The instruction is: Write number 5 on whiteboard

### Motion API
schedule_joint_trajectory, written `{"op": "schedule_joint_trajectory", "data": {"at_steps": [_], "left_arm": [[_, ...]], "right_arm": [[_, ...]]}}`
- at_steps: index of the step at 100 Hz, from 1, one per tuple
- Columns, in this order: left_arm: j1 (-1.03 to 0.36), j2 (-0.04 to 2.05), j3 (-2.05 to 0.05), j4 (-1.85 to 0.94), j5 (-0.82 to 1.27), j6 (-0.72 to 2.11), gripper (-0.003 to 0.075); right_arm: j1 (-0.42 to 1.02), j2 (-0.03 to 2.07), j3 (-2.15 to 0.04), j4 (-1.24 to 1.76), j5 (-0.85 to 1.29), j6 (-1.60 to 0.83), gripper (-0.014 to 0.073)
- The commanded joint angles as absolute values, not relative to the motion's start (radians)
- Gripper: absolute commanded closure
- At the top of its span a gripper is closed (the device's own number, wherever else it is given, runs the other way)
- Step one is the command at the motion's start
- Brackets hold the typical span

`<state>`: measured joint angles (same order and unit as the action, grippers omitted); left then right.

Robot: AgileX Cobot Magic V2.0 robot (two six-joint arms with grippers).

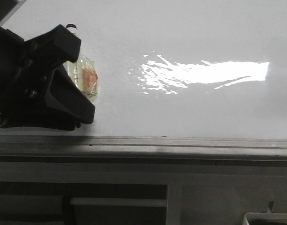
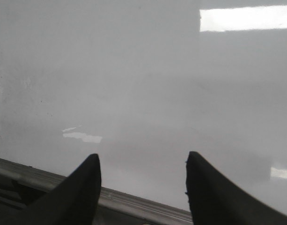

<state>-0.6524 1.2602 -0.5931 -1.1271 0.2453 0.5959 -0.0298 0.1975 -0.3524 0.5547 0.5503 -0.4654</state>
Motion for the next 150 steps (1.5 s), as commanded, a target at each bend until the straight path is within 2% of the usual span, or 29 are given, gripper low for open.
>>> {"op": "schedule_joint_trajectory", "data": {"at_steps": [1, 3, 10, 27, 69, 97, 123, 140, 150], "left_arm": [[-0.651, 1.259, -0.618, -1.137, 0.183, 0.598, 0.0707], [-0.651, 1.259, -0.618, -1.137, 0.185, 0.598, 0.0744], [-0.651, 1.259, -0.628, -1.128, 0.224, 0.647, 0.0741], [-0.651, 1.259, -0.681, -1.091, 0.441, 0.916, 0.0741], [-0.651, 1.259, -0.761, -0.899, 0.688, 1.36, 0.0741], [-0.651, 1.259, -0.765, -0.899, 0.682, 1.57, 0.0741], [-0.651, 1.259, -0.765, -0.903, 0.664, 1.644, 0.0741], [-0.651, 1.259, -0.765, -0.903, 0.657, 1.644, 0.0741], [-0.651, 1.259, -0.765, -0.903, 0.654, 1.644, 0.0741]], "right_arm": [[-0.024, 0.215, -0.388, 0.58, 0.499, -0.475, 0.0228], [-0.019, 0.215, -0.39, 0.585, 0.504, -0.475, 0.0228], [0.009, 0.218, -0.395, 0.61, 0.523, -0.498, 0.0228], [0.108, 0.28, -0.427, 0.691, 0.611, -0.749, 0.0228], [0.367, 0.59, -0.478, 0.865, 0.541, -1.094, 0.0228], [0.47, 0.785, -0.57, 0.917, 0.528, -1.165, 0.0226], [0.501, 0.935, -0.646, 1.136, 0.52, -1.338, 0.022], [0.501, 1.003, -0.669, 1.261, 0.617, -1.451, 0.0141], [0.501, 1.03, -0.669, 1.289, 0.628, -1.461, 0.0132]]}}
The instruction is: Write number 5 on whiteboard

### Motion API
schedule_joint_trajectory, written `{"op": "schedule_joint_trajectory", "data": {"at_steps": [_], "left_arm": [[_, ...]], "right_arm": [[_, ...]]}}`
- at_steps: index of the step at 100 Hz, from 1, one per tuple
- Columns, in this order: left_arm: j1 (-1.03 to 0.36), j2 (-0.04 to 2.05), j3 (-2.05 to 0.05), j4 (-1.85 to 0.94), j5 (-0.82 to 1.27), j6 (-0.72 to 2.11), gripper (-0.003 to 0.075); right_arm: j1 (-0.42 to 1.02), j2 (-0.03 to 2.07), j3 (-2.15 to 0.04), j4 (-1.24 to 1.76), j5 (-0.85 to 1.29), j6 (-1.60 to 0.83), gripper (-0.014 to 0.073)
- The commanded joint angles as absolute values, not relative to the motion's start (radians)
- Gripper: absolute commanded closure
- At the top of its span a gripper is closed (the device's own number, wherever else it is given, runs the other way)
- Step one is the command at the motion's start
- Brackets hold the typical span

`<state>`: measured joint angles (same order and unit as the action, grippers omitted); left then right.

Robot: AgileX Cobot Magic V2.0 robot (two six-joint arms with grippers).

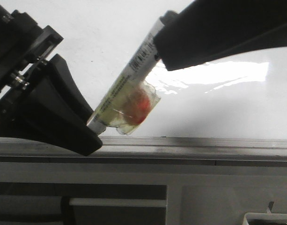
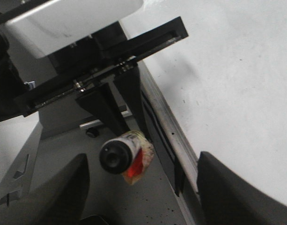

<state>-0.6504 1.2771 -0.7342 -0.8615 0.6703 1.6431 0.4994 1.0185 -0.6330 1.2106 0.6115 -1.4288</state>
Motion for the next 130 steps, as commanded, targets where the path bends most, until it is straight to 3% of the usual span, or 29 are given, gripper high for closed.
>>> {"op": "schedule_joint_trajectory", "data": {"at_steps": [1, 80, 120, 130], "left_arm": [[-0.651, 1.259, -0.765, -0.903, 0.654, 1.644, 0.0741], [-0.651, 1.259, -0.765, -0.992, 0.713, 1.667, 0.0741], [-0.651, 1.259, -0.77, -1.092, 0.768, 1.667, 0.0741], [-0.651, 1.259, -0.777, -1.098, 0.791, 1.667, 0.0741]], "right_arm": [[0.501, 1.031, -0.669, 1.293, 0.628, -1.461, 0.0132], [0.502, 1.159, -0.68, 1.461, 0.716, -1.606, 0.0143], [0.606, 1.159, -0.678, 1.43, 0.691, -1.606, 0.0367], [0.618, 1.159, -0.678, 1.425, 0.684, -1.598, 0.0475]]}}
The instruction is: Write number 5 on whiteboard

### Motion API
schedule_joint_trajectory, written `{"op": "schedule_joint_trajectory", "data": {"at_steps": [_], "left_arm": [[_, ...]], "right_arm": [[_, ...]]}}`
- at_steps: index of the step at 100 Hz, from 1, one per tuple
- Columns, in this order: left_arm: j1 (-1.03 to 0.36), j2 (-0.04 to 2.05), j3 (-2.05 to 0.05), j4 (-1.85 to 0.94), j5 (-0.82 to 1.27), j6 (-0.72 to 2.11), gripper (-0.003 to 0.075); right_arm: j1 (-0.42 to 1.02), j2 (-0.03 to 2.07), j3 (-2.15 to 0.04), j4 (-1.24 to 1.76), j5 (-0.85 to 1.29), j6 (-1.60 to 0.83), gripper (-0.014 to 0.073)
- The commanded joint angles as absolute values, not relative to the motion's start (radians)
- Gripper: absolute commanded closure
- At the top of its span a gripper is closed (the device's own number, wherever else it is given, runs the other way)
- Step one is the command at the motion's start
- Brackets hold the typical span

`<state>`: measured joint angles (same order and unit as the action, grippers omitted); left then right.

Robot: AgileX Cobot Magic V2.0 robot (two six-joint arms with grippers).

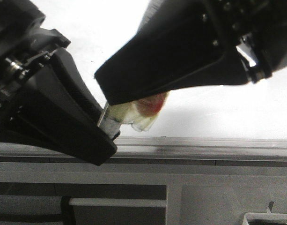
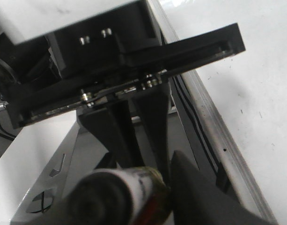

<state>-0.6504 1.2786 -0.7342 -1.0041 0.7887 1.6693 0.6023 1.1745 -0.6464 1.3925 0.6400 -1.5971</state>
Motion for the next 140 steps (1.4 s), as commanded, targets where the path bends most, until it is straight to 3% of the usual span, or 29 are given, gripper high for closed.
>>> {"op": "schedule_joint_trajectory", "data": {"at_steps": [1, 14, 35, 42, 59, 68, 84, 101, 119, 129, 140], "left_arm": [[-0.651, 1.259, -0.777, -1.101, 0.793, 1.667, 0.0741], [-0.651, 1.259, -0.777, -1.103, 0.814, 1.667, 0.0741], [-0.651, 1.259, -0.777, -1.114, 0.821, 1.648, 0.0722], [-0.649, 1.259, -0.777, -1.119, 0.821, 1.627, 0.0636], [-0.649, 1.255, -0.777, -1.121, 0.821, 1.524, 0.0237], [-0.649, 1.231, -0.777, -1.121, 0.824, 1.509, 0.0152], [-0.645, 1.124, -0.777, -1.119, 0.816, 1.504, 0.016], [-0.574, 0.978, -0.76, -1.072, 0.758, 1.411, 0.026], [-0.446, 0.82, -0.654, -1.093, 0.63, 1.283, 0.0314], [-0.4, 0.736, -0.574, -1.139, 0.545, 1.215, 0.0398], [-0.391, 0.689, -0.512, -1.206, 0.488, 1.215, 0.0541]], "right_arm": [[0.618, 1.159, -0.678, 1.425, 0.686, -1.598, 0.0485], [0.618, 1.159, -0.678, 1.424, 0.688, -1.597, 0.0664], [0.618, 1.159, -0.678, 1.417, 0.703, -1.597, 0.0655], [0.618, 1.156, -0.678, 1.401, 0.714, -1.597, 0.0655], [0.618, 1.156, -0.678, 1.345, 0.741, -1.596, 0.0655], [0.618, 1.151, -0.678, 1.341, 0.738, -1.596, 0.0655], [0.618, 1.089, -0.678, 1.255, 0.67, -1.595, 0.0655], [0.618, 0.964, -0.668, 1.203, 0.528, -1.579, 0.0646], [0.618, 0.841, -0.596, 1.203, 0.374, -1.576, 0.0646], [0.618, 0.796, -0.542, 1.203, 0.288, -1.576, 0.0646], [0.618, 0.79, -0.529, 1.203, 0.219, -1.59, 0.0646]]}}
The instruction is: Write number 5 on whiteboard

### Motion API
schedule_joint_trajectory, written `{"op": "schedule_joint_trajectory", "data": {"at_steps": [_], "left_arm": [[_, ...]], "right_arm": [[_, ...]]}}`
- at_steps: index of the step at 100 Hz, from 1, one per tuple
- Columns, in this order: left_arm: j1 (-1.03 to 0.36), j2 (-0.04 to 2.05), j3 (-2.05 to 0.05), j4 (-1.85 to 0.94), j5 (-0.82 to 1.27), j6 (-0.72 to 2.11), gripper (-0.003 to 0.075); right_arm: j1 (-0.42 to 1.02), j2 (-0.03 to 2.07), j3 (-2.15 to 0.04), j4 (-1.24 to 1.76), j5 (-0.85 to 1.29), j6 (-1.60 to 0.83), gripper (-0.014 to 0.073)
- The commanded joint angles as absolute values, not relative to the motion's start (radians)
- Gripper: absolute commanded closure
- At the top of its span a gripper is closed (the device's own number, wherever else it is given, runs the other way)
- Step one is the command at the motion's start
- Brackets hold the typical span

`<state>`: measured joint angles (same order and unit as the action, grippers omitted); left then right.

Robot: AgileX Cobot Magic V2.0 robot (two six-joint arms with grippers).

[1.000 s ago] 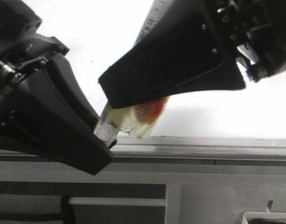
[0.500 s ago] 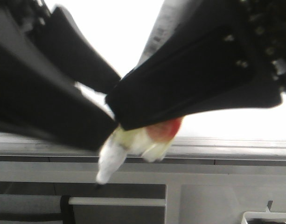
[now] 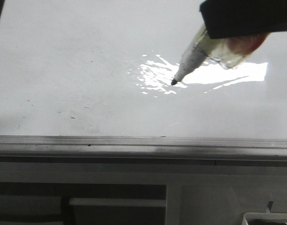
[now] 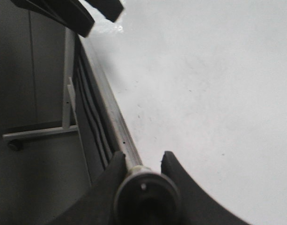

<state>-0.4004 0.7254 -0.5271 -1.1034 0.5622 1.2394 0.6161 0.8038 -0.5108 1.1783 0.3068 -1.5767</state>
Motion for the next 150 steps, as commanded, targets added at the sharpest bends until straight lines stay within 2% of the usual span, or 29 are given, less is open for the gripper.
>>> {"op": "schedule_joint_trajectory", "data": {"at_steps": [1, 15, 59, 115, 150], "left_arm": [[-0.391, 0.687, -0.507, -1.21, 0.484, 1.215, 0.0551], [-0.391, 0.682, -0.486, -1.242, 0.466, 1.215, 0.0743], [-0.391, 0.682, -0.484, -1.262, 0.464, 1.218, 0.0741], [-0.391, 0.682, -0.484, -1.262, 0.466, 1.218, 0.0741], [-0.391, 0.682, -0.484, -1.262, 0.492, 1.218, 0.0741]], "right_arm": [[0.618, 0.792, -0.532, 1.203, 0.209, -1.592, 0.0646], [0.618, 0.826, -0.553, 1.203, 0.14, -1.609, 0.0646], [0.618, 0.988, -0.66, 1.201, 0.073, -1.64, 0.0646], [0.618, 1.005, -0.668, 1.201, -0.041, -1.643, 0.0646], [0.618, 1.07, -0.668, 1.201, -0.034, -1.643, 0.0646]]}}
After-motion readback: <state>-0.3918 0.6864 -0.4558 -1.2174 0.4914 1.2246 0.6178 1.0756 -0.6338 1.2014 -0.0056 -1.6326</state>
